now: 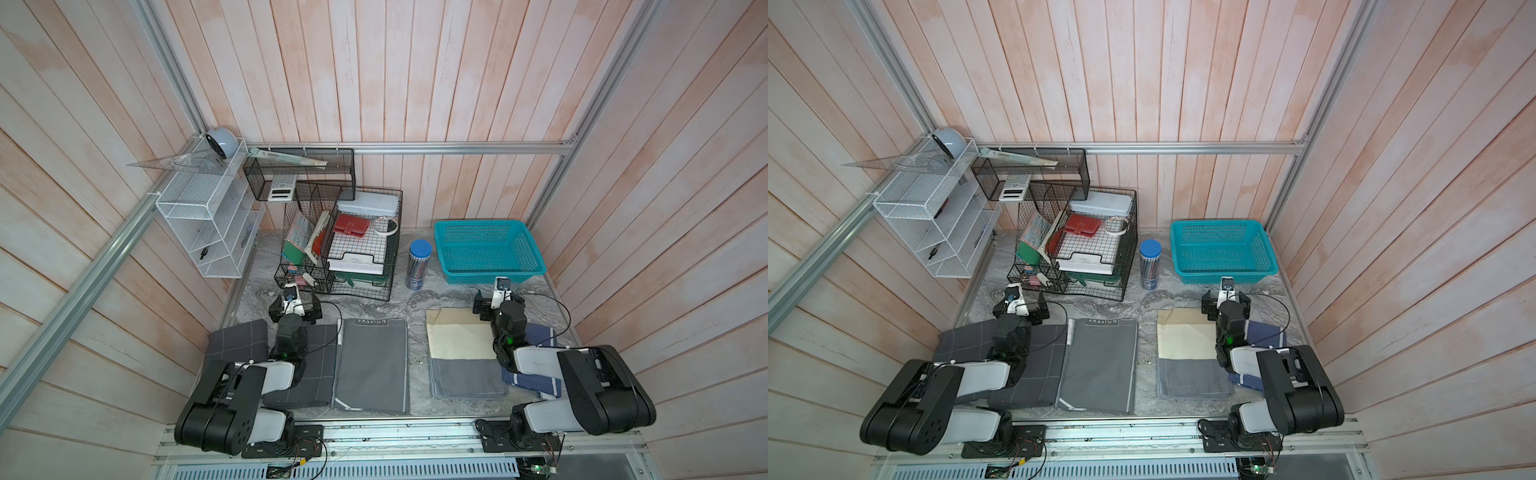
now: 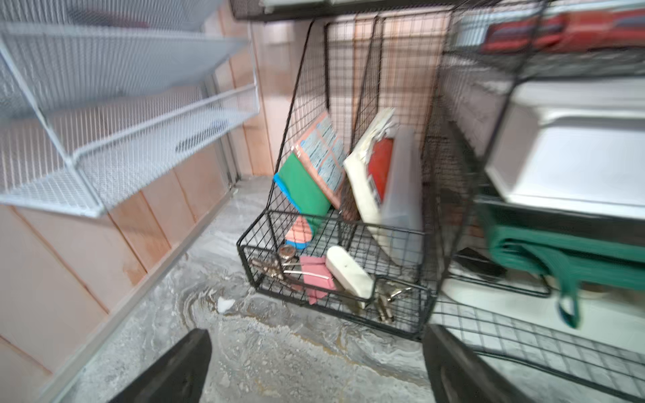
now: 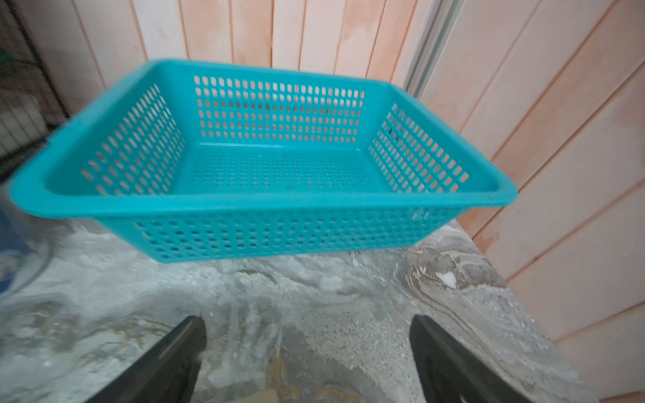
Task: Put the folded pillowcase in the basket
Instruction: Adjust the pillowcase at the center of the board.
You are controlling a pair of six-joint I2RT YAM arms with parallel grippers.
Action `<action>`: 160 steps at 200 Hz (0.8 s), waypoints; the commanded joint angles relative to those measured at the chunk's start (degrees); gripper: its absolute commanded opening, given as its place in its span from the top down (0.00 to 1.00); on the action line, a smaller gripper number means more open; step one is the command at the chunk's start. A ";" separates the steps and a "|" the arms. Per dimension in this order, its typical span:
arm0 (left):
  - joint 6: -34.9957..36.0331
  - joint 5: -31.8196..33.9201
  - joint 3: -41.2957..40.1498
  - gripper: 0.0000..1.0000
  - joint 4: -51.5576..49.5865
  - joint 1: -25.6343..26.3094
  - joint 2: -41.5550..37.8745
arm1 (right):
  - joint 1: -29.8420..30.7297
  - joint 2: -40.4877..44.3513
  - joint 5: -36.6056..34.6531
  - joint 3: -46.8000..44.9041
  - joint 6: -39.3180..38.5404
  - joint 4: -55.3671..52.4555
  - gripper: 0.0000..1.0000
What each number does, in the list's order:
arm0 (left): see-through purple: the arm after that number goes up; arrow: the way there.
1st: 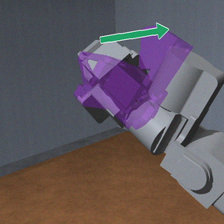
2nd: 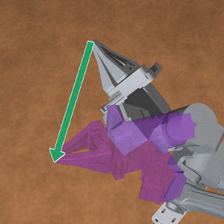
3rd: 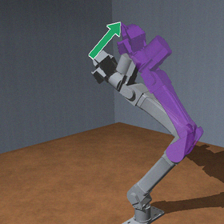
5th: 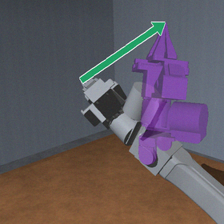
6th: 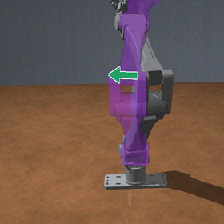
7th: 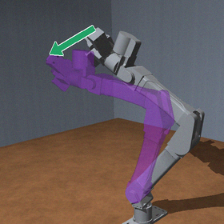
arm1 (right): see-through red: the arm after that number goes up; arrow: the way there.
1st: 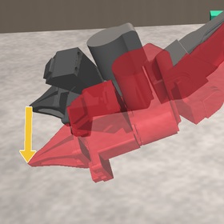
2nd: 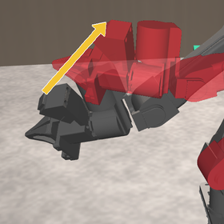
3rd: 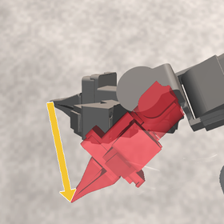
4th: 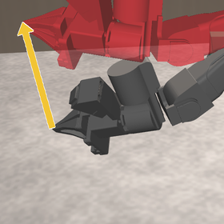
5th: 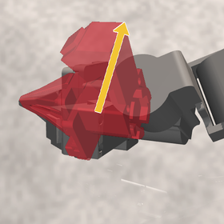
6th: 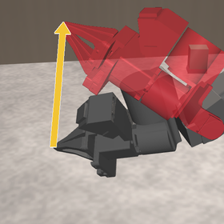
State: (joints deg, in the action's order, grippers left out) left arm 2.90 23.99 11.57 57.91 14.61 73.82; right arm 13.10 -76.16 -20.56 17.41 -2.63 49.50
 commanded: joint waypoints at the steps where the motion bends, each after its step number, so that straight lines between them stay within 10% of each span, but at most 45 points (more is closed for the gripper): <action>1: 0.72 5.98 1.08 0.00 -6.45 3.63 -11.32 | 2.82 10.40 -7.10 4.43 3.31 -16.65 0.02; 53: -33.20 7.76 19.65 0.00 -58.68 3.46 -27.04 | 1.45 25.45 -7.81 21.39 33.32 -63.37 0.02; 72: -44.44 7.66 23.97 0.00 -75.10 1.86 -29.11 | -3.83 29.48 5.91 21.49 35.65 -68.53 0.02; 113: -46.34 -15.91 24.54 0.00 -83.26 -10.39 -30.93 | -3.76 30.12 19.10 22.92 35.23 -81.78 0.02; 160: -43.41 -19.56 28.82 0.00 -91.42 -3.78 -23.61 | 10.85 28.31 11.18 20.58 40.70 -88.73 0.02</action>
State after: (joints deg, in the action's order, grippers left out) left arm -40.36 8.51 37.87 -26.79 5.78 48.82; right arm 17.56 -47.64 -6.48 39.16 33.34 -32.82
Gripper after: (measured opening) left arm 0.999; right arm 0.978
